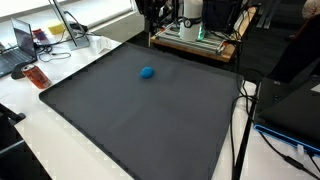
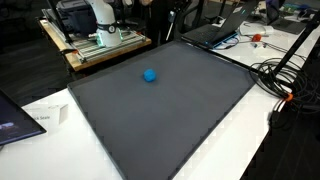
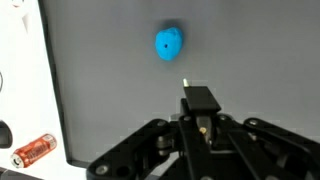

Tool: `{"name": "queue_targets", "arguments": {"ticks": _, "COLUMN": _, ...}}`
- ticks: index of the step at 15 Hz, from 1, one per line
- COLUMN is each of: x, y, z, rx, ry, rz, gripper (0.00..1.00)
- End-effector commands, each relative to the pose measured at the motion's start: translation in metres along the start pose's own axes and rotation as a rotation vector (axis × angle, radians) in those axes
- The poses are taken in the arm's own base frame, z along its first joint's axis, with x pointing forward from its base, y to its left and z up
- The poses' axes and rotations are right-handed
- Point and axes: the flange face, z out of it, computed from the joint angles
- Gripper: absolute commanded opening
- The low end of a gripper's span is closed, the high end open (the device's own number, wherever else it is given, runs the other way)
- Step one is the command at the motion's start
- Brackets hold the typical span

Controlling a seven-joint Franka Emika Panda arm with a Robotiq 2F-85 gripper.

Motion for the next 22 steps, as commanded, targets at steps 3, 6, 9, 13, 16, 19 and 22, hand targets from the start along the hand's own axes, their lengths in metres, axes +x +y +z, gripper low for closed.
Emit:
{"name": "queue_targets", "arguments": {"ticks": 3, "x": 0.003, "y": -0.011, "z": 0.012, "rx": -0.052, "ry": -0.002, "rz": 0.022, "gripper": 0.12}}
{"name": "queue_targets", "arguments": {"ticks": 6, "x": 0.005, "y": -0.016, "z": 0.017, "rx": -0.059, "ry": -0.006, "rz": 0.021, "gripper": 0.12}}
{"name": "queue_targets", "arguments": {"ticks": 9, "x": 0.014, "y": -0.021, "z": 0.031, "rx": -0.058, "ry": 0.003, "rz": 0.055, "gripper": 0.03}}
{"name": "queue_targets", "arguments": {"ticks": 13, "x": 0.022, "y": -0.031, "z": 0.057, "rx": -0.043, "ry": 0.016, "rz": 0.108, "gripper": 0.03}}
{"name": "queue_targets", "arguments": {"ticks": 16, "x": 0.027, "y": -0.034, "z": 0.082, "rx": -0.050, "ry": -0.004, "rz": 0.172, "gripper": 0.03}}
{"name": "queue_targets", "arguments": {"ticks": 19, "x": 0.030, "y": -0.040, "z": 0.104, "rx": -0.064, "ry": -0.012, "rz": 0.201, "gripper": 0.03}}
{"name": "queue_targets", "arguments": {"ticks": 22, "x": 0.033, "y": -0.048, "z": 0.122, "rx": -0.111, "ry": 0.012, "rz": 0.226, "gripper": 0.03}}
